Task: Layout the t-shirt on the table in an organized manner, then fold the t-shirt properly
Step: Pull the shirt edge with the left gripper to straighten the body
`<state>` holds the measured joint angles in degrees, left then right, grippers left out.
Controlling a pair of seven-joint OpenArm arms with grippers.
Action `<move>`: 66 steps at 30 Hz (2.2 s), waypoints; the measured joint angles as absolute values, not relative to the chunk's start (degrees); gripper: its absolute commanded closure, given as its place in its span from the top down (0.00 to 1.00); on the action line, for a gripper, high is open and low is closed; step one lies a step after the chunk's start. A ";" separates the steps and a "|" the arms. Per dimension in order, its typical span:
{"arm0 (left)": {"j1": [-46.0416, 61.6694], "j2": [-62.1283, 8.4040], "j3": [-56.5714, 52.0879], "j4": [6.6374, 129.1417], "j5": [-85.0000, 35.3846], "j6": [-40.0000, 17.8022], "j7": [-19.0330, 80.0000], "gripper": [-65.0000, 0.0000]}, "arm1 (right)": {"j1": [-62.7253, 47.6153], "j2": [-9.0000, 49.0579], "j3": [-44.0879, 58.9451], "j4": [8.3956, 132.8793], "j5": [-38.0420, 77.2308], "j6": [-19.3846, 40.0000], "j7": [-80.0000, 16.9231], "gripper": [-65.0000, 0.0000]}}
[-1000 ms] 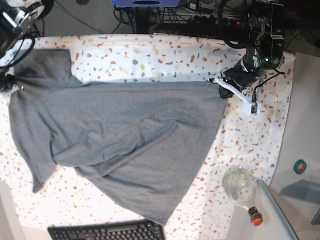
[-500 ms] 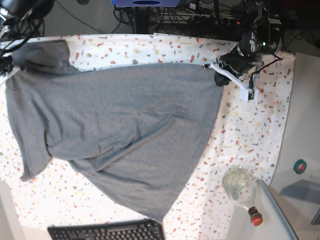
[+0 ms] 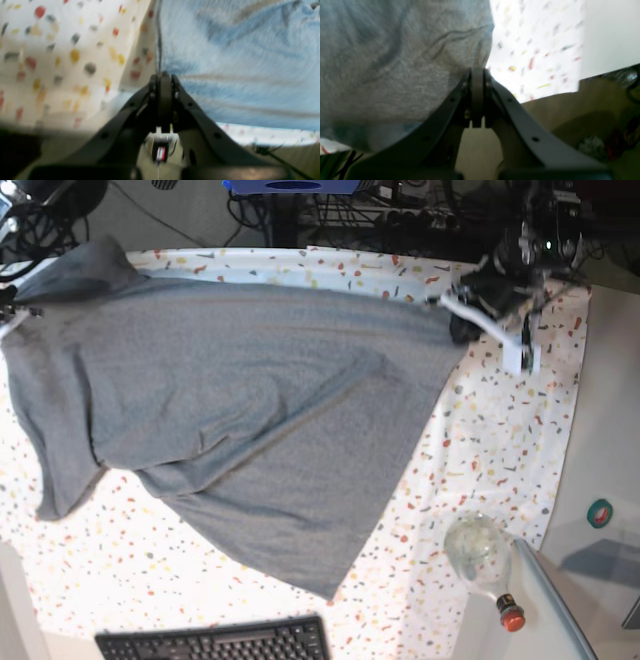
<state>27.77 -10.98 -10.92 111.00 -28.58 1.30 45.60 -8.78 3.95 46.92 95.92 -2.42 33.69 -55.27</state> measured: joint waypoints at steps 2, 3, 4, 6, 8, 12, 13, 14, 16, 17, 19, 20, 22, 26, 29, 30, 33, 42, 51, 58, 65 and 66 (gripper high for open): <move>23.88 -11.40 -9.08 110.98 -28.45 1.21 44.64 0.00 | -6.09 4.19 46.06 93.01 -1.58 33.93 -54.92 0.00; 22.76 -11.42 -8.78 110.98 -29.08 0.62 44.77 0.00 | -4.89 4.56 45.84 91.61 -1.28 33.91 -54.89 0.00; 22.33 -11.42 -8.80 110.98 -29.06 0.67 46.28 0.00 | -4.21 4.69 45.98 90.65 -1.34 33.91 -55.09 0.00; 22.55 -11.35 -9.02 110.50 -28.40 1.50 49.50 0.00 | -4.54 4.89 46.19 88.58 -1.74 33.91 -55.42 0.00; 23.22 -11.16 -8.73 110.06 -28.32 1.45 49.63 0.00 | -5.93 4.49 46.50 86.39 -2.20 33.89 -56.42 0.00; 24.18 -10.96 -8.93 109.08 -28.45 1.28 49.12 0.00 | -6.52 3.90 46.48 82.35 -2.04 33.50 -56.42 0.00; 24.75 -11.00 -8.99 108.92 -28.53 1.30 49.06 0.00 | -6.33 3.95 46.50 81.93 -1.76 33.47 -55.90 0.00; 24.99 -11.11 -9.02 108.75 -28.53 1.30 49.32 0.00 | -6.22 4.10 46.48 81.43 -1.76 33.47 -55.68 0.00; 25.30 -11.33 -9.02 108.40 -28.45 1.30 49.47 0.00 | -6.15 4.01 46.92 80.84 -1.65 33.47 -56.05 0.00; 25.30 -11.29 -9.02 108.40 -28.53 1.30 49.45 0.00 | -6.09 3.73 48.12 80.82 -1.61 33.47 -56.80 0.00; 25.28 -11.27 -9.02 108.14 -28.56 1.28 49.43 0.00 | -5.56 3.11 51.70 80.95 -1.76 33.47 -58.11 0.00; 25.30 -11.29 -9.02 108.03 -28.51 1.30 49.43 0.00 | -5.17 2.94 53.36 81.38 -1.80 33.47 -59.57 0.10; 25.45 -11.31 -9.06 107.96 -28.51 1.30 49.28 0.00 | -4.45 2.85 55.61 83.59 -2.20 33.47 -59.99 0.31; 25.36 -11.31 -9.06 107.96 -28.51 1.30 49.30 0.00 | -2.81 3.84 55.92 85.45 -1.76 33.47 -59.07 0.51; 25.36 -11.38 -9.04 107.96 -28.51 1.30 49.30 0.00 | -0.03 6.17 55.88 81.67 -1.91 33.47 -57.28 0.50; 25.36 -11.38 -9.06 107.96 -28.47 1.30 49.30 0.00 | 1.17 7.09 55.90 79.33 -1.87 33.47 -55.18 0.50; 25.41 -11.42 -9.02 107.96 -28.51 1.30 49.28 0.00 | 4.32 10.33 56.14 69.41 -1.80 33.50 -50.35 0.51; 25.45 -11.42 -9.02 107.90 -28.53 1.30 49.28 0.00 | 6.74 15.55 56.25 55.02 -2.17 33.39 -47.64 0.50; 25.39 -11.14 -9.02 107.85 -28.51 1.30 49.30 0.00 | 1.83 10.44 55.99 64.75 -0.69 37.15 -51.86 0.33; 25.28 -11.35 -9.02 107.85 -28.51 1.30 49.32 0.00 | 2.24 11.03 56.16 64.86 -0.69 37.56 -52.14 0.00; 25.43 -11.44 -9.02 107.83 -28.56 1.28 49.30 0.00 | 2.35 10.17 55.99 72.34 -0.89 37.71 -52.93 0.00; 25.41 -11.42 -9.02 107.81 -28.47 1.30 49.30 0.00 | 2.33 10.13 55.96 73.89 -0.93 37.93 -52.97 0.00</move>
